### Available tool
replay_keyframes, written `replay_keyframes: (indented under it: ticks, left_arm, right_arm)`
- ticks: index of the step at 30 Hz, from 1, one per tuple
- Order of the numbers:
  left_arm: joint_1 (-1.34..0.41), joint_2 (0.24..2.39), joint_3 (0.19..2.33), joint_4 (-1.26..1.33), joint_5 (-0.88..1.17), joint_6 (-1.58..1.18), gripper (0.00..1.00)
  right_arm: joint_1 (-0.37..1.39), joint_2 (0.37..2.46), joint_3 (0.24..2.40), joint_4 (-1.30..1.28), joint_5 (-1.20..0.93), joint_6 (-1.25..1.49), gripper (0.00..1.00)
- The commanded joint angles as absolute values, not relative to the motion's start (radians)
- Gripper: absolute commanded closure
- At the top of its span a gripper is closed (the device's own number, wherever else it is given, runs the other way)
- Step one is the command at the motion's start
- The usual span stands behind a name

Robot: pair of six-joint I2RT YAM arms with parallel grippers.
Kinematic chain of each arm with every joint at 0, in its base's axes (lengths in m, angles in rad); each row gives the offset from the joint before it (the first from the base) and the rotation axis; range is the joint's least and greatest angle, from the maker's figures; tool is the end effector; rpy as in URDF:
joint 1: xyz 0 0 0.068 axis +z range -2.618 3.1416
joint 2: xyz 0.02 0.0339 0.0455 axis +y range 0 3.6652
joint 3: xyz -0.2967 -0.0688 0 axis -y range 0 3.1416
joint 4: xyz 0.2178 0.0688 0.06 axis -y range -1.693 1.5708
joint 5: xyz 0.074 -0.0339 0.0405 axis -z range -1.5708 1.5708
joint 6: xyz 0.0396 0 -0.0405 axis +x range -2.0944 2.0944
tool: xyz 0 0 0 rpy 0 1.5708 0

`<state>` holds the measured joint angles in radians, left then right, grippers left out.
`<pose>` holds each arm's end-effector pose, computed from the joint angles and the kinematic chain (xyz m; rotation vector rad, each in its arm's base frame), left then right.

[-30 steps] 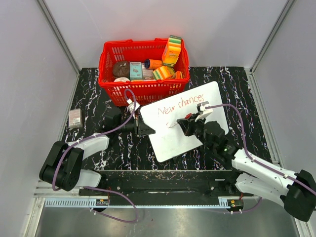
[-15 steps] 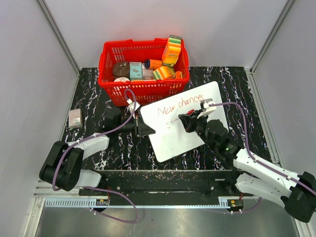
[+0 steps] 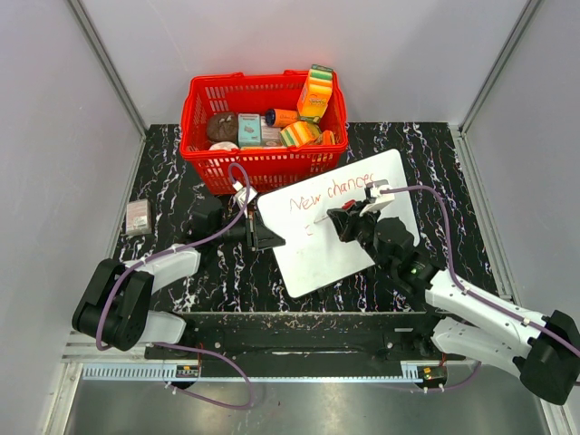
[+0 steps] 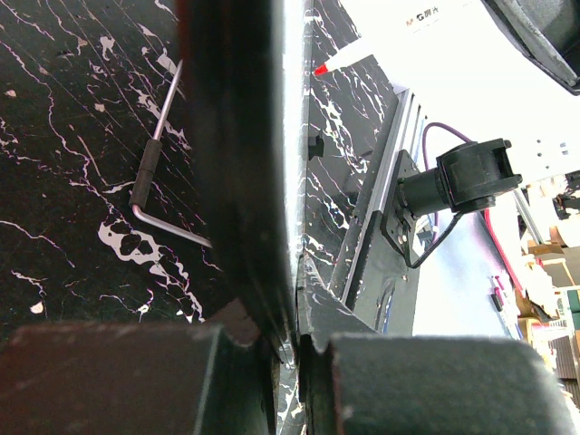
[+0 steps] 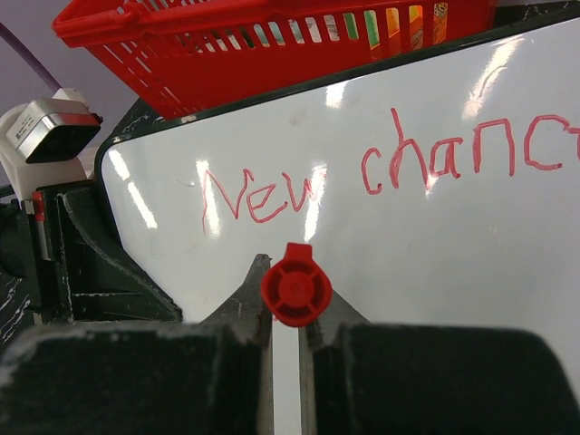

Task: Write a sentence on the whiteboard
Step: Write on the whiteboard with the whiteboard marker without the cap.

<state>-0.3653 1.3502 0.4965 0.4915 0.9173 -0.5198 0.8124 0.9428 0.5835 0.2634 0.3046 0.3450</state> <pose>0.2084 -0.1134 0.2435 0.5135 2.0000 -1.4499 0.1337 0.1239 0.3225 -0.1615 1.6924 0.6202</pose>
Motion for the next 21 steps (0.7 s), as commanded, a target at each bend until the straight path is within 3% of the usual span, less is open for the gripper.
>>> replay_keyframes:
  ticks: [1,21]
  left_arm:
    - [-0.383,1.378,0.469,0.413,0.874,-0.344,1.00]
    - [-0.385,1.379,0.472,0.411,0.873,-0.344,1.00]
  right_arm:
    - [0.813,0.951,0.597,0.295,0.322,0.336,1.00]
    - [0.815,0.942,0.558,0.216,0.253,0.337,1.00]
